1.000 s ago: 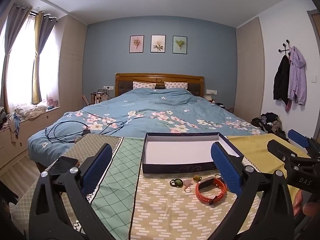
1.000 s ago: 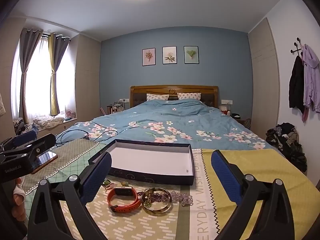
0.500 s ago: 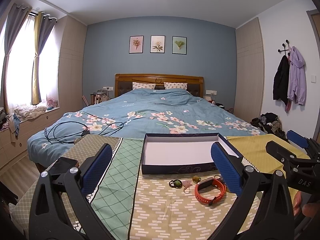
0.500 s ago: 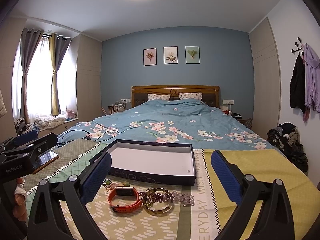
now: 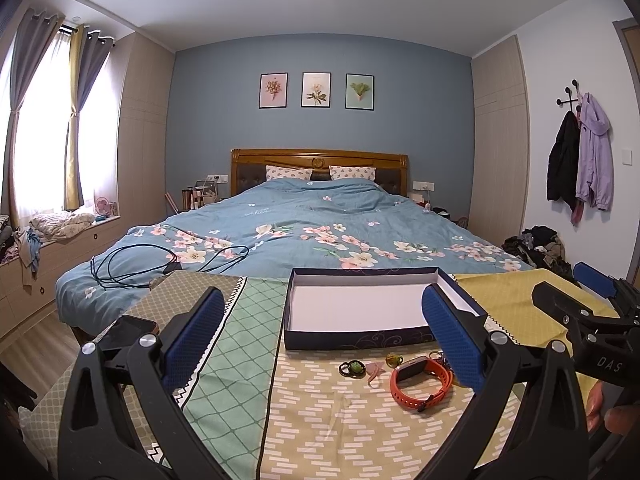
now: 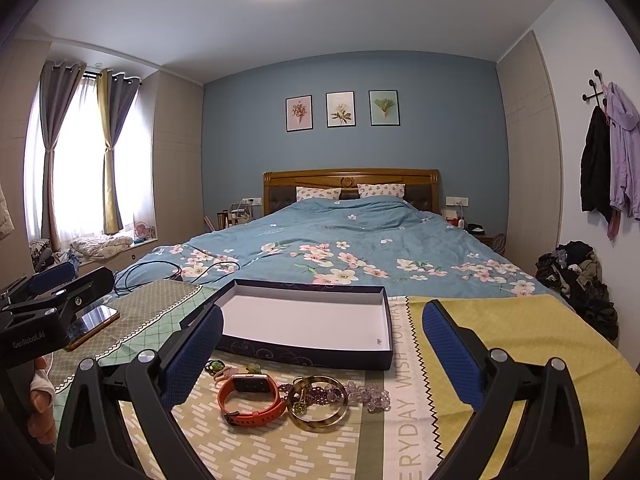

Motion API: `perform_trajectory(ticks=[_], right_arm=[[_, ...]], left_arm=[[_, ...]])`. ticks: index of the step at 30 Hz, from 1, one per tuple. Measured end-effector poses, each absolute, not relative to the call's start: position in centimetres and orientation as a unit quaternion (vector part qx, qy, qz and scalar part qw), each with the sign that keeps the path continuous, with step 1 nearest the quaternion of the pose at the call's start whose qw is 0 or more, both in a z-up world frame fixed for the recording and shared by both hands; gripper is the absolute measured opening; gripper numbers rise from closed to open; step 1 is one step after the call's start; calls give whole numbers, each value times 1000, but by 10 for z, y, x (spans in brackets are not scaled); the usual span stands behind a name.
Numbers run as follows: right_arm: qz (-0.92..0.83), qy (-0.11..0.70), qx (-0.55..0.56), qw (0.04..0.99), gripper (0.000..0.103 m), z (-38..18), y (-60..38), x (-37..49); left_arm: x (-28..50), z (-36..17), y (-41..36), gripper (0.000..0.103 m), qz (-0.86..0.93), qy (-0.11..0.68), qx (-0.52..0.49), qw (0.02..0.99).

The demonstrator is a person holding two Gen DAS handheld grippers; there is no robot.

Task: Organize jewelry

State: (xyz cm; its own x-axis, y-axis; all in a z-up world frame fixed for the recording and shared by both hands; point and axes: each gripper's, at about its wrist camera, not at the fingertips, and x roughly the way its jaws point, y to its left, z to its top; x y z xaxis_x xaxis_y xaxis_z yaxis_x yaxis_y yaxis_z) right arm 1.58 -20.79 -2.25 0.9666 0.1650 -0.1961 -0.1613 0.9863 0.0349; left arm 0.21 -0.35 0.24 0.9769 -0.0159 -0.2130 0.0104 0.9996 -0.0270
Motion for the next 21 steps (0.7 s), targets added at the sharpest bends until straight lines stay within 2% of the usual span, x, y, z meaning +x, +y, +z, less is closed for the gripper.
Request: perform_trajectory(ticks=[21], right_arm=[[83, 102, 12, 991, 96, -24, -210, 16]], left_arm=[[0, 1, -3, 97, -8, 108, -12, 994]])
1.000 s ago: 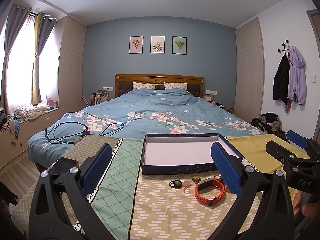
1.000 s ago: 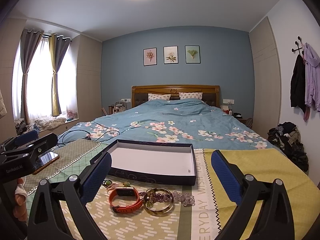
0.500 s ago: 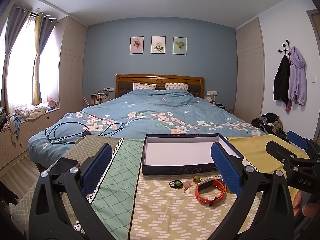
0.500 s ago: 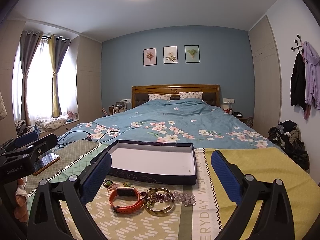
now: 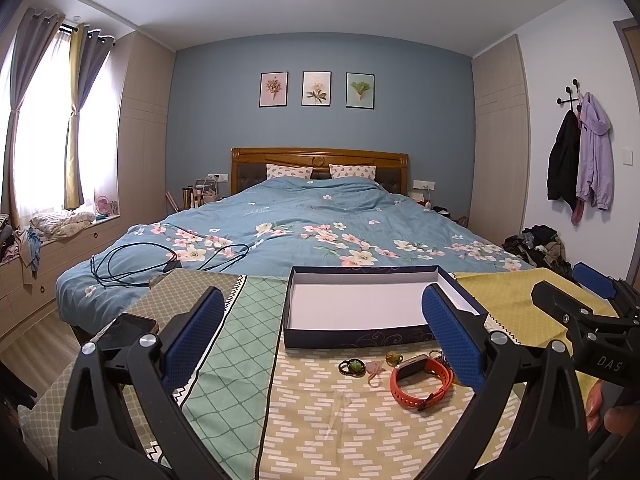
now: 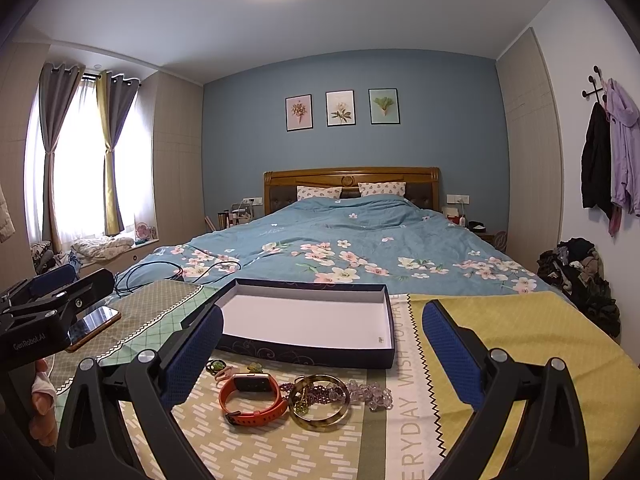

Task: Organize jewelry

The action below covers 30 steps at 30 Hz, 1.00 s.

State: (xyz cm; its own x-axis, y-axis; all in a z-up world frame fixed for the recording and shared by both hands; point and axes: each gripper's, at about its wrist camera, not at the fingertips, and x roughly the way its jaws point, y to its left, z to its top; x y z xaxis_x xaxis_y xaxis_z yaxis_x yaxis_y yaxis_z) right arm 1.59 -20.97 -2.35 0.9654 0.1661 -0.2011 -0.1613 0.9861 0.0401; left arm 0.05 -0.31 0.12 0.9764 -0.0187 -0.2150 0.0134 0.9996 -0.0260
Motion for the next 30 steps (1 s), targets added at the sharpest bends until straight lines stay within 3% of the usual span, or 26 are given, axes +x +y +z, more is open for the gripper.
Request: perform_trajectory(ticks=[30], right_arm=[[83, 105, 16, 991, 96, -24, -212, 17]], left_arm=[[2, -3, -4, 97, -6, 111, -12, 994]])
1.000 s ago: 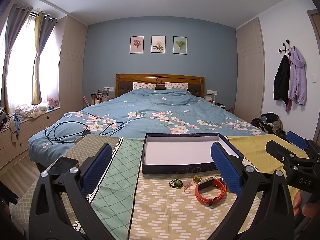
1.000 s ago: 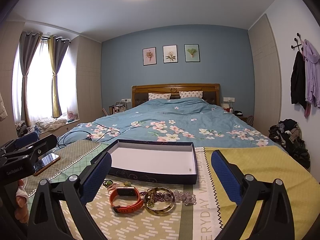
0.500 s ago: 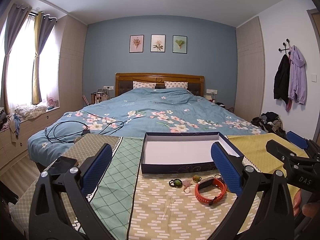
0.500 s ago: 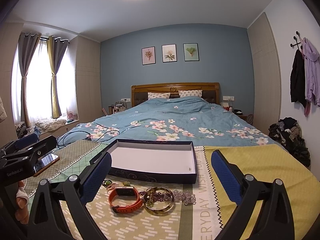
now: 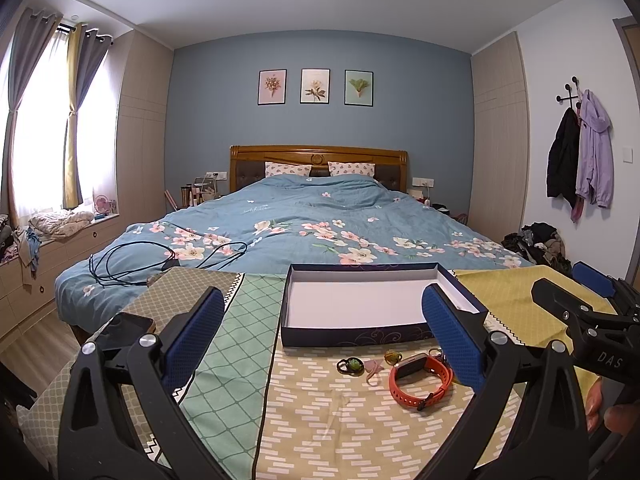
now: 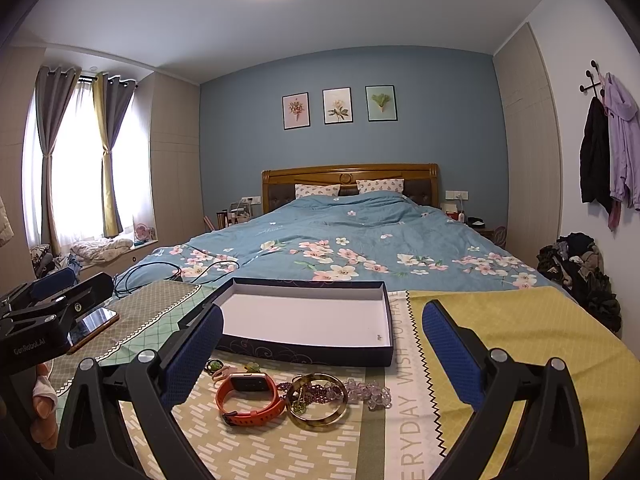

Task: Organize jewelry

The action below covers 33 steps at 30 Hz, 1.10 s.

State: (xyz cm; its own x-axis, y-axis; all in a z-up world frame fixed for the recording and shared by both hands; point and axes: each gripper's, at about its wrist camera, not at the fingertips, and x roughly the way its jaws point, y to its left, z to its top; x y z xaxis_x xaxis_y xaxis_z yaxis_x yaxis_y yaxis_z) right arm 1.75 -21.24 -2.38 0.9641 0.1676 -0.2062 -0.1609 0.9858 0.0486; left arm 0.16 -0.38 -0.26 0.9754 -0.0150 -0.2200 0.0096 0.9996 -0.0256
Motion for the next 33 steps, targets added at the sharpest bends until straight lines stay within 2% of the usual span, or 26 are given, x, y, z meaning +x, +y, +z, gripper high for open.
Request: perform_trajectory(ticks=[33], right_arm=[[83, 108, 17, 991, 96, -25, -213, 18]], left_arm=[[2, -3, -5, 97, -7, 112, -11, 994]])
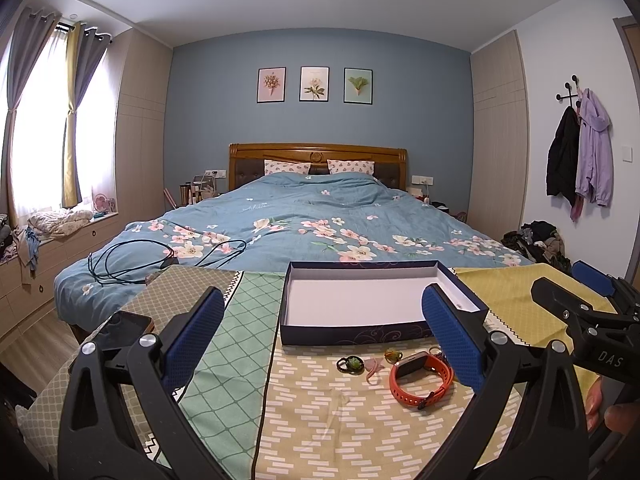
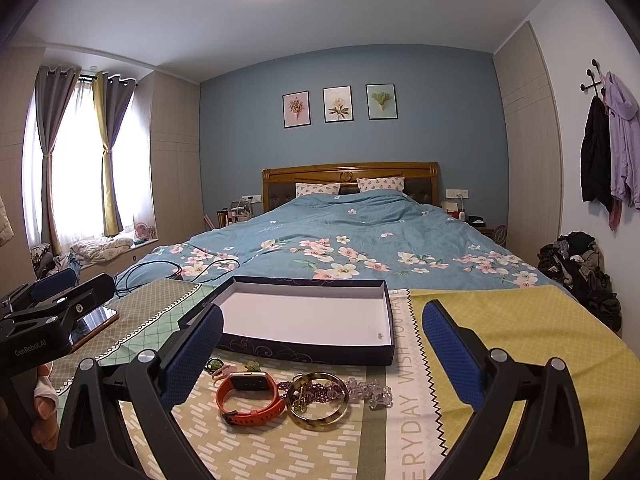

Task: Organize jewelry
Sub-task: 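Grasp the orange smartwatch band with the left tool while the right tool grasps the tortoiseshell bangle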

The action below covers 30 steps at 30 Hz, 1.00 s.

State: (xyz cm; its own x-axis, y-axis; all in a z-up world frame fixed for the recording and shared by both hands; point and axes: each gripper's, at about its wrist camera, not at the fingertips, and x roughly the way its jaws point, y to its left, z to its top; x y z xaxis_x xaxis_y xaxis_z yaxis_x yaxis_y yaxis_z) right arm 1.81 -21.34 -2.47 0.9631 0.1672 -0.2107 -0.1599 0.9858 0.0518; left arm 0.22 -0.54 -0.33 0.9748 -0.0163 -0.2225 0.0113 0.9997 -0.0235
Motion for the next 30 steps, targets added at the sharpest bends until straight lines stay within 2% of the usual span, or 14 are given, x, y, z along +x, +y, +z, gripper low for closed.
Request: perform_trajectory(ticks=[13, 20, 21, 24, 25, 28, 30], right_arm=[[95, 126, 11, 987, 96, -29, -211, 26], [126, 214, -8, 969, 95, -44, -201, 54], [129, 227, -9, 965, 93, -47, -201, 58], [147, 273, -11, 951, 76, -57, -198, 72], [148, 283, -16, 948, 74, -60, -196, 76], [147, 314, -18, 938, 65, -69, -198, 85], [150, 338, -6, 929, 55, -75, -203, 92]], left_arm=[[9, -7, -5, 97, -18, 129, -8, 991], [38, -25, -5, 97, -49, 195, 5, 980], [43, -29, -7, 97, -56, 209, 11, 976], [57, -42, -13, 96, -85, 248, 22, 965], [61, -47, -16, 95, -94, 260, 22, 961], [75, -59, -24, 86, -120, 298, 25, 947], [81, -66, -30, 81, -133, 316, 30, 939]])
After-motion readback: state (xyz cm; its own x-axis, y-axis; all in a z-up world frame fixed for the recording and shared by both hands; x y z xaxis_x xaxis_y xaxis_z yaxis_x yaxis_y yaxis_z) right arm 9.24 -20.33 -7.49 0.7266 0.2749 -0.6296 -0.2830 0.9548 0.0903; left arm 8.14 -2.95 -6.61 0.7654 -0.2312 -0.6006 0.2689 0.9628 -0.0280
